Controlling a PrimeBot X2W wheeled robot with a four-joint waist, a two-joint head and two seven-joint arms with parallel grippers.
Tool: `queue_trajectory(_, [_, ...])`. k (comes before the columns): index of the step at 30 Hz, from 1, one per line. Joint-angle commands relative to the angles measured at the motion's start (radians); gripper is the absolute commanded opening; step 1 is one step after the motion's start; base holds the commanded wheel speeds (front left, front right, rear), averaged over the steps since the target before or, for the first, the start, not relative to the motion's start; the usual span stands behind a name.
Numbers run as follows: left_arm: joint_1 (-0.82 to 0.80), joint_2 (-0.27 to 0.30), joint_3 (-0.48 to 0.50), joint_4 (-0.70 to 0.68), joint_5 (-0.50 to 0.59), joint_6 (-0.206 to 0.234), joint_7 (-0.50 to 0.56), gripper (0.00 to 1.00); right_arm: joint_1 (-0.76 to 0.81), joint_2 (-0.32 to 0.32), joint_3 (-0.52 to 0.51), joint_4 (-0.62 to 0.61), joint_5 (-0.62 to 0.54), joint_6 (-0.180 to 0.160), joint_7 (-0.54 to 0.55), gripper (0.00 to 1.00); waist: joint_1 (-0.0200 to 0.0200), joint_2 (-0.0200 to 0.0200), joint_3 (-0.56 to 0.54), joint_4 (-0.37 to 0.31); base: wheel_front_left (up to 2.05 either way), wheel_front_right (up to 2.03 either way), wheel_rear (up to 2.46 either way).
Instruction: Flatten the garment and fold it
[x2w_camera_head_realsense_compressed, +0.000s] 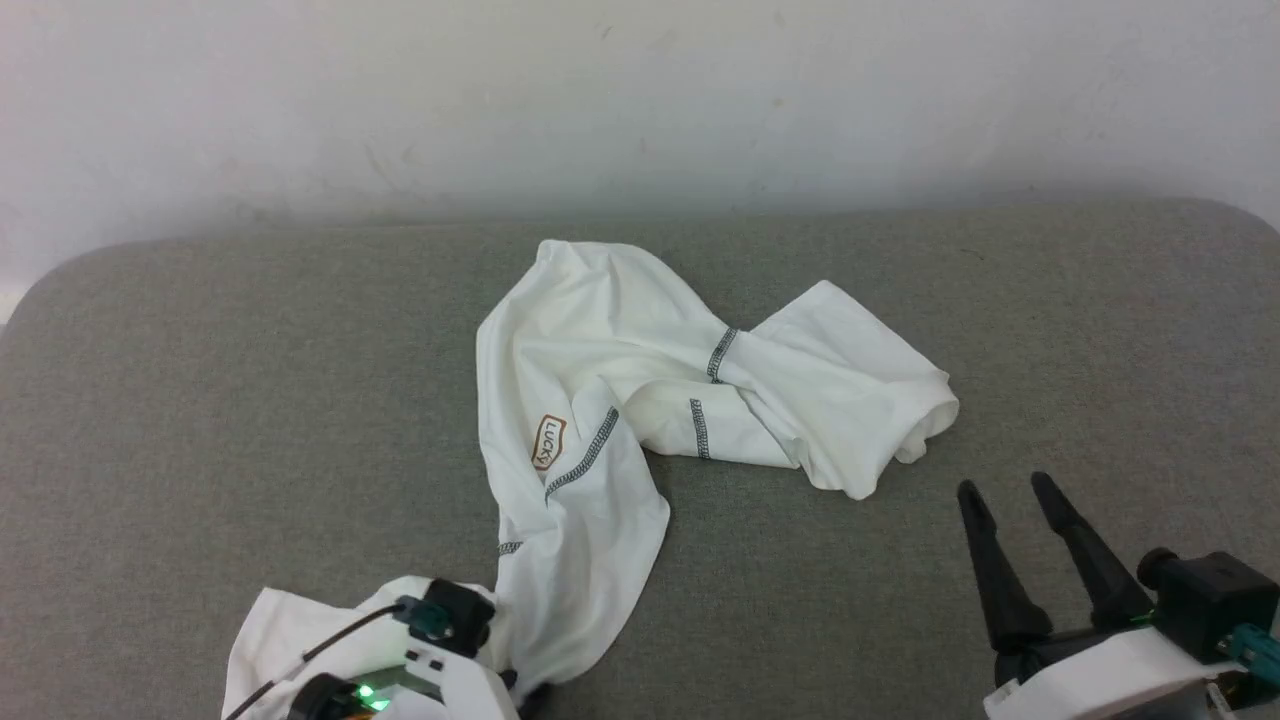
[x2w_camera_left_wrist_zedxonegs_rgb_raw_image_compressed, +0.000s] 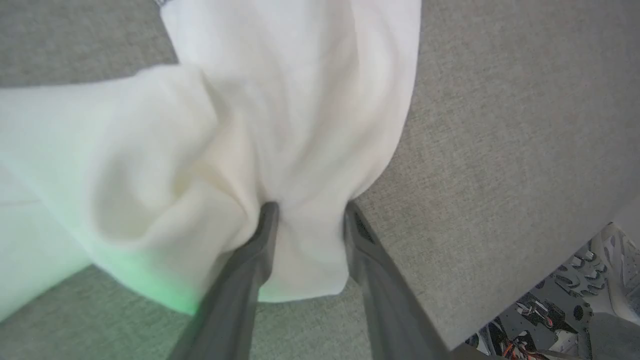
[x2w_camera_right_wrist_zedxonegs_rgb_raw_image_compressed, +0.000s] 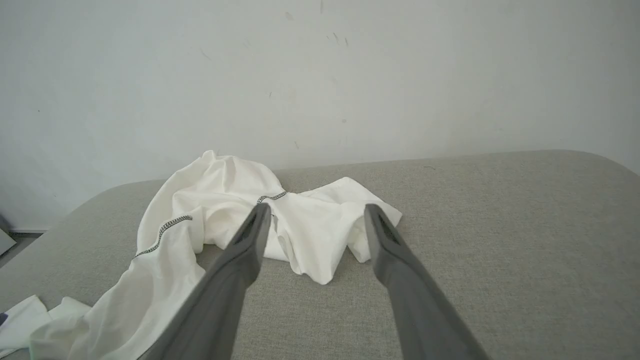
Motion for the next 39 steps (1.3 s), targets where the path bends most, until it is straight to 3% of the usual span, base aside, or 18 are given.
queue_trajectory(1, [0.018,-0.012,-0.016,0.041,-0.010,-0.004,0.008,0.00,-0.002,0.002,-0.008,0.002,0.006,-0.001,-0.007,1.00,0.0001,-0.0002,-0.002,0.000,0.00,0.00,0.00])
queue_trajectory(4, [0.005,0.036,0.040,0.018,0.003,0.031,-0.058,0.00,0.009,0.002,-0.027,0.001,0.008,-0.001,-0.011,1.00,0.0001,-0.0002,0.000,0.009,0.00,0.00,0.00])
queue_trajectory(11, [0.035,0.259,0.242,-0.100,-0.026,0.204,-0.145,0.00,0.017,0.002,-0.046,-0.002,0.013,-0.001,-0.016,1.00,0.0001,-0.0002,0.008,0.033,0.00,0.00,0.00])
queue_trajectory(15, [0.080,0.316,0.339,-0.101,-0.096,0.249,-0.180,0.00,0.007,0.002,-0.048,-0.005,0.011,-0.001,-0.015,1.00,0.0001,-0.0002,0.024,0.037,0.00,0.00,0.00])
queue_trajectory(17, [0.107,0.311,0.373,-0.073,-0.143,0.253,-0.193,0.00,-0.001,0.002,-0.045,-0.007,0.009,-0.001,-0.014,1.00,0.0001,-0.0002,0.035,0.034,0.00,0.00,0.00])
queue_trajectory(20, [0.138,0.283,0.407,-0.016,-0.200,0.224,-0.224,0.00,-0.012,0.002,-0.043,-0.002,0.007,-0.001,-0.013,1.00,0.0001,-0.0002,0.046,0.026,0.00,0.00,0.00])
queue_trajectory(22, [0.147,0.255,0.428,0.009,-0.219,0.208,-0.269,1.00,-0.017,0.002,-0.042,0.002,0.006,-0.001,-0.013,1.00,0.0001,-0.0002,0.048,0.021,0.00,0.00,0.00])
queue_trajectory(25, [0.156,0.214,0.458,0.008,-0.228,0.193,-0.354,1.00,-0.016,0.002,-0.048,0.008,0.005,-0.001,-0.013,1.00,0.0001,-0.0002,0.041,0.020,0.00,0.00,0.00])
queue_trajectory(30, [0.182,0.149,0.513,-0.068,-0.193,0.204,-0.525,1.00,-0.012,0.002,-0.059,0.019,0.004,-0.001,-0.005,1.00,0.0001,-0.0002,0.016,0.029,0.00,0.00,0.00])
queue_trajectory(34, [0.201,0.095,0.554,-0.161,-0.096,0.203,-0.559,1.00,-0.024,0.002,-0.055,0.042,0.005,-0.001,0.011,1.00,0.0001,-0.0002,0.001,0.043,0.00,0.00,0.00])
queue_trajectory(39, [0.237,-0.006,0.634,-0.281,0.112,0.207,-0.561,1.00,-0.083,-0.006,-0.031,0.134,0.013,-0.001,0.075,1.00,0.0001,-0.0002,0.002,0.055,0.00,0.00,0.00])
